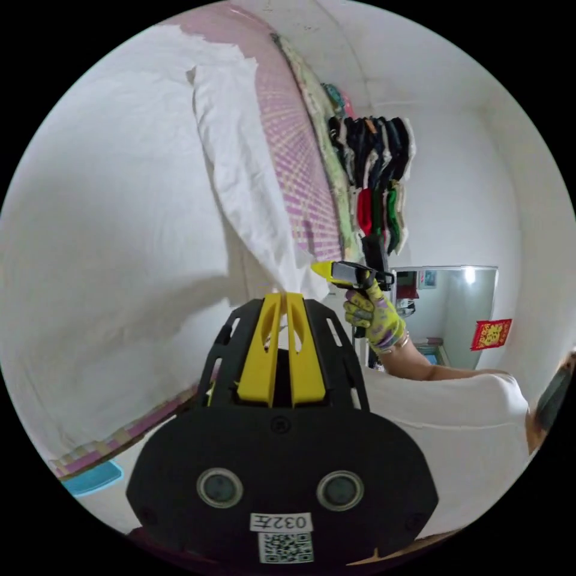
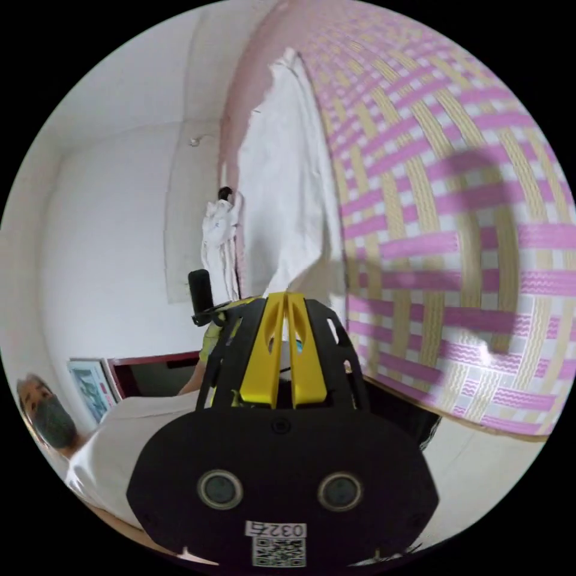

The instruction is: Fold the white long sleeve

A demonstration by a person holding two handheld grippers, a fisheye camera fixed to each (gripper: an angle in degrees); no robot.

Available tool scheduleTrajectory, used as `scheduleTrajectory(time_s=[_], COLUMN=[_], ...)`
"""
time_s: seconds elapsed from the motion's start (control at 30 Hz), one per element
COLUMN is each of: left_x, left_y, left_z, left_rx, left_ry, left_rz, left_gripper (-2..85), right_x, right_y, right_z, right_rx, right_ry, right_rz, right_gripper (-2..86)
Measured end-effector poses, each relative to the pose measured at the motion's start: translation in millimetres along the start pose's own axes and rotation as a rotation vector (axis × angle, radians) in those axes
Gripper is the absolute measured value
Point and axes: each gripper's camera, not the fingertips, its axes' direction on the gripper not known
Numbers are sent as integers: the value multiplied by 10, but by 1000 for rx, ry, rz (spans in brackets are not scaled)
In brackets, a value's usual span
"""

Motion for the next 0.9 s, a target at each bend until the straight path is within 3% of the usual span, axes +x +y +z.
scheduleTrajectory(time_s=[0.13,0.27,0.53,0.73,0.9], left_x=[140,-231,-315,37,15], left_y=[97,37,147,405,155], left_z=[-209,235,268,-185,88], left_rx=[70,-93,-92,93,13], left_ry=[-28,-93,-103,-239,-110], left_rz=[31,-46,-74,3,60], left_gripper=[-12,-12,-15,-10,-9], right_x=[-530,-76,-89,-574,-809], right_y=[277,284,434,660,394], right_z=[-155,176,342,132,449], right_rx=[87,-4,-32,54,-23], right_ry=[129,226,251,423,379], right_rz=[-189,-92,-94,-245,-385], right_gripper=[-9,-10,-3,-4,-10])
